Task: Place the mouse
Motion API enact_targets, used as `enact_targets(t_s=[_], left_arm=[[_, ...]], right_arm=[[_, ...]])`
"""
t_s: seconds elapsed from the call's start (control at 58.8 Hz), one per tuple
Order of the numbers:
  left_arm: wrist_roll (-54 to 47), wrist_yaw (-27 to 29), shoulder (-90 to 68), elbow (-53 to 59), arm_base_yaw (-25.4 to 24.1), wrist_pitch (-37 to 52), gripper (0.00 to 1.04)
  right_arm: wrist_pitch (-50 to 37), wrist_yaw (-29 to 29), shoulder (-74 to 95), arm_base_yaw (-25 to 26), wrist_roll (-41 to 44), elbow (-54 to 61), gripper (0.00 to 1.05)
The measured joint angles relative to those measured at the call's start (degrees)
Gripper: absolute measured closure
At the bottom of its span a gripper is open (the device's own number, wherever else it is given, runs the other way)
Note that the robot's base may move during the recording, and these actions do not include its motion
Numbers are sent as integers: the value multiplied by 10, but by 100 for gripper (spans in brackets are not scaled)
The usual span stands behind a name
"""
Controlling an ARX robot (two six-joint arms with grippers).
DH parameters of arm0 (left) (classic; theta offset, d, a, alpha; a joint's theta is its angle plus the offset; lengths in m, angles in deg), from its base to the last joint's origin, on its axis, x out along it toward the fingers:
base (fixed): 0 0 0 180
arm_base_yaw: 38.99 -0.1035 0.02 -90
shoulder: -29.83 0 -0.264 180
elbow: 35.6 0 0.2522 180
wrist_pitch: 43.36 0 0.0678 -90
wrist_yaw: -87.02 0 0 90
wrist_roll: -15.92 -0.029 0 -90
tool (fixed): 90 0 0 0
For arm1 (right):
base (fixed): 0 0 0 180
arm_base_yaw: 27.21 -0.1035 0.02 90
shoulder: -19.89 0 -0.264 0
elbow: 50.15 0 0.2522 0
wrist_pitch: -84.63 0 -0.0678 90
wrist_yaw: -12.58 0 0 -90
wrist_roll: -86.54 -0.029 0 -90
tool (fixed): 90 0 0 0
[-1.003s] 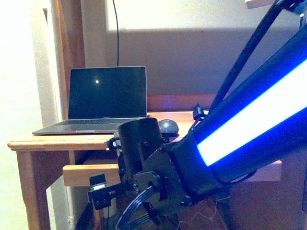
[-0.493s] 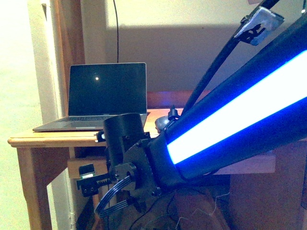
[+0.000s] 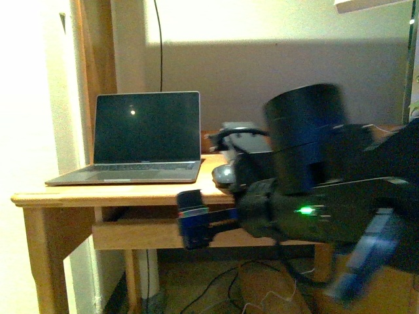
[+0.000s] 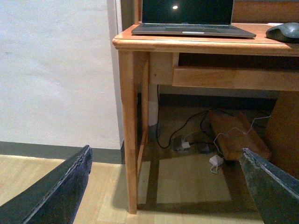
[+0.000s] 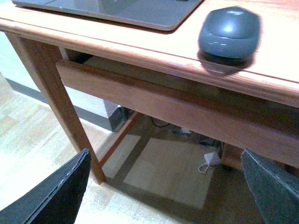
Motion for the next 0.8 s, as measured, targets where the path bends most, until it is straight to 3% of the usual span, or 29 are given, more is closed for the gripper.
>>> enact_targets(t_s=[0.238, 0.357, 0.476, 0.765, 0.799], left_arm=[[0, 0, 0, 0, 0, 0, 8], [0, 0, 0, 0, 0, 0, 8], [0, 0, 0, 0, 0, 0, 8], [0, 0, 0, 0, 0, 0, 8], [0, 0, 0, 0, 0, 0, 8]], right_arm=[[8, -41, -259, 64, -6, 224, 7], [70, -54, -458, 95, -39, 350, 7], [122, -59, -582, 128, -65, 407, 7], [254, -38, -800, 161, -81, 490, 7], [256, 14, -829, 155, -71, 504, 11]])
